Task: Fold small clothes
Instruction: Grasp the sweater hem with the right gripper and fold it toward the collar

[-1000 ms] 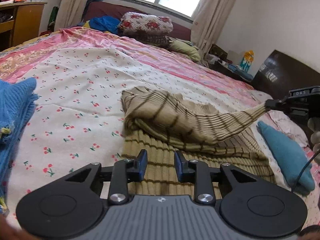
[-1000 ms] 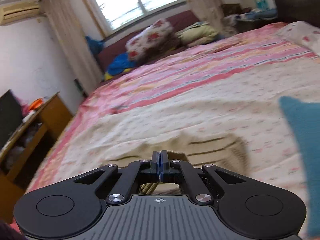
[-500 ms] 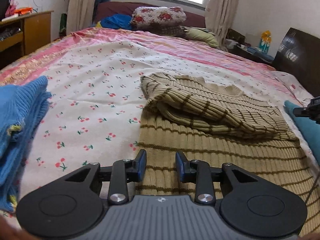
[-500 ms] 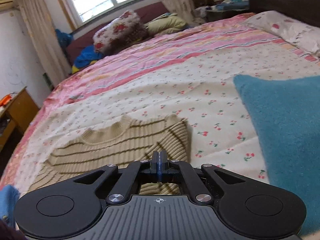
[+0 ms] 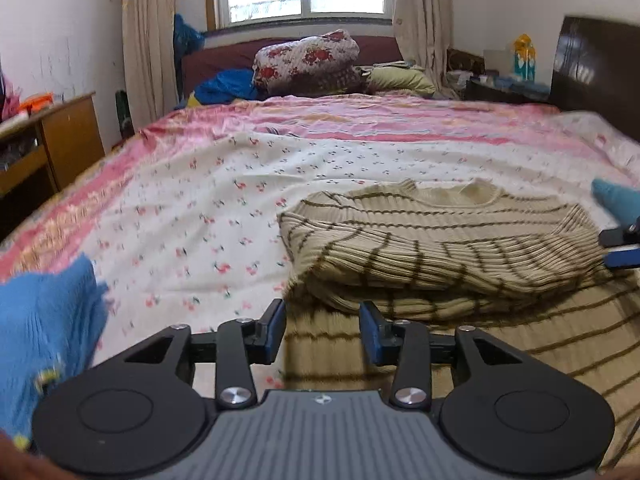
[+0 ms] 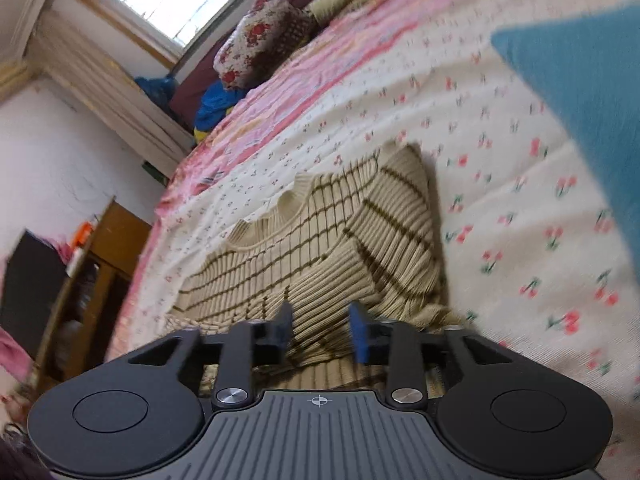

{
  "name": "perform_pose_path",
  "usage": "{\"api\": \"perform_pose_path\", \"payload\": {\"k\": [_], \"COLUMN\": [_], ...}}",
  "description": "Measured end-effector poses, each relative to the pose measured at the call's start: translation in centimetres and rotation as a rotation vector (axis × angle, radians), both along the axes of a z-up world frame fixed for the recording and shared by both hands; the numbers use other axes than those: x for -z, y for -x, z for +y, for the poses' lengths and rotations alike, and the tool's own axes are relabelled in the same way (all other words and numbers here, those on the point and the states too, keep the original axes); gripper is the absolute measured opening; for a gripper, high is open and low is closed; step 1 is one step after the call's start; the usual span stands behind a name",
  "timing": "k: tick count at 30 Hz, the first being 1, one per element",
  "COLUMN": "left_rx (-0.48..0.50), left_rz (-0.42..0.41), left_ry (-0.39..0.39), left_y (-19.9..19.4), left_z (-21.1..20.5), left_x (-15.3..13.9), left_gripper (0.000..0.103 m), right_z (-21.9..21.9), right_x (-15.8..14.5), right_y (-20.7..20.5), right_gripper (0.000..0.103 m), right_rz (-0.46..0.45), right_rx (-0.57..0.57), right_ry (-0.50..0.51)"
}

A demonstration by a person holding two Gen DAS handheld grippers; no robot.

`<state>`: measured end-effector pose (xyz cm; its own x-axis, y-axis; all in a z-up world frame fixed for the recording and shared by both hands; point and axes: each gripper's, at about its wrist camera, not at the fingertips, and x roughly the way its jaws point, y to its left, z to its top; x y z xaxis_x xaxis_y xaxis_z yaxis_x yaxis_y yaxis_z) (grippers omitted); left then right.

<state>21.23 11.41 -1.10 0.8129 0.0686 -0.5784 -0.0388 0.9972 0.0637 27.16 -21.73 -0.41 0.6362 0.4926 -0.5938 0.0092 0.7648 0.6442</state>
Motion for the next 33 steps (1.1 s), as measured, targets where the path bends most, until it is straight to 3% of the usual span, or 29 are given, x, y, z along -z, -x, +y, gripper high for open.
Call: {"api": "perform_pose_path", "payload": {"k": [3,6,8,13,19,23,28,33], "left_rx": [-0.006,-0.037,-0.045,-0.011,0.011,0.052,-0.018,-0.097], "left_rz": [0.011,0.010,0.006,-0.014,-0.036,-0.070,-0.092,0.023], "left_ry": [-0.086,-0.101,-0.093,-0.141,-0.102,-0.142,-0.150,-0.177], "left_y": [-0.7,-1.2,-1.6,-2.5,-1.3,-0.1,-1.4,-2.3], "left_z": [-0.4,-0.1,0.1,-0.5,0.4,-0.5,-0.9,0.5], "left_x": [0.7,1.2,1.2,1.0,-0.5,-0.6,0.0,1.9], "left_gripper": [0.046,0.046,0.046,0.046,0.047,0.050,0.052,0.055], "right_z": [0.1,0.1,0.2,0.4,0.6,0.7,0.6,0.8], "right_x": [1.1,1.7,1.6,0.2,-3.4,-4.1,-2.4,0.4], "right_y": [-0.4,-0.7,-0.9,-1.6,-1.6,-2.2,-2.0,-2.3], "right_gripper": [0.037,0.036,0.019,0.007,0.005,0.005,0.005,0.006], "right_rz": [0.018,0.017,0.011,-0.029,-0.140,-0.155,-0.104,-0.016], "right_rx": [0.026,0.050,0.063,0.067,0.055,0.067,0.072,0.078], "right_ry": [-0.025,-0.086,-0.078,-0.077,-0.085,-0.062,-0.010,0.093]}}
